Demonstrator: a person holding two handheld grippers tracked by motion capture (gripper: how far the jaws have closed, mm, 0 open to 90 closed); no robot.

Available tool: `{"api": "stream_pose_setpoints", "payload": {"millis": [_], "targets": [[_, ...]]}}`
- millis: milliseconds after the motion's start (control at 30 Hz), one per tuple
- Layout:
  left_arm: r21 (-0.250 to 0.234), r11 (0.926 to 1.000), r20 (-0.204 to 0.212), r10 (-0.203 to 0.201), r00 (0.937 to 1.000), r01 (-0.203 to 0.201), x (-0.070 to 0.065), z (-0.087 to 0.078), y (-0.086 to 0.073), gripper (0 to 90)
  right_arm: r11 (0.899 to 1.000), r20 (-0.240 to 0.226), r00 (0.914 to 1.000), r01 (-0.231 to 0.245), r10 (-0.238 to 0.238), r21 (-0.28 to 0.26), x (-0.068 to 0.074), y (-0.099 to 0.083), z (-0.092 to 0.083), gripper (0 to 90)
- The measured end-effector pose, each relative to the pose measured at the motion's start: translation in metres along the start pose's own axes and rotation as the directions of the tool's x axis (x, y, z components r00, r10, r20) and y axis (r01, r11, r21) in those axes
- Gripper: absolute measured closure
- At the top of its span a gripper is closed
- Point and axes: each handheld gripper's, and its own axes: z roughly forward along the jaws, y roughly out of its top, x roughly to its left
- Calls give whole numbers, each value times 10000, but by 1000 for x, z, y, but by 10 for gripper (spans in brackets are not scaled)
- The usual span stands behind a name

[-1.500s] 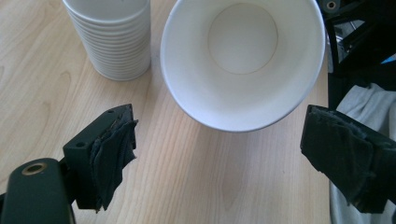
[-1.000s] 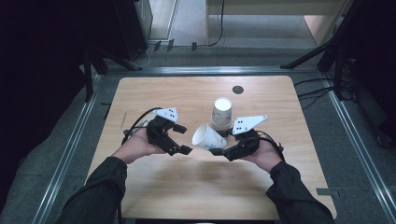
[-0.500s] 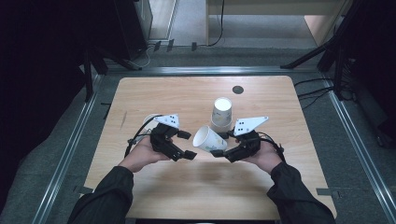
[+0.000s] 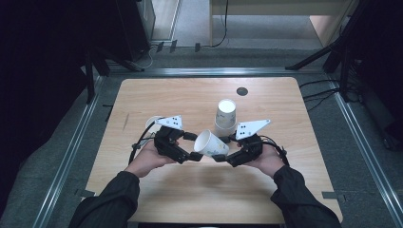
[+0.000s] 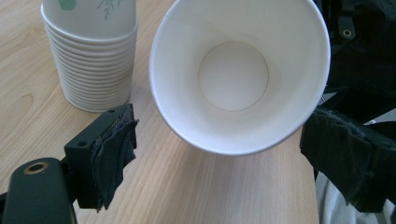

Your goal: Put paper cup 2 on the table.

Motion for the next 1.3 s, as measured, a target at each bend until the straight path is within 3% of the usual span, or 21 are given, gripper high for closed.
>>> {"api": "stream_pose_setpoints", "payload": {"millis": [767,1300], "targets": [[-716,9974,237,-27,9997,44,1,7,2,148,9997,-345,9992,-212,208,-111,-1,-1,9,345],[-621,9980,130,140,9998,-132,0,9,1,207,9995,-468,9984,-329,328,-19,-1,-2,13,343]]}}
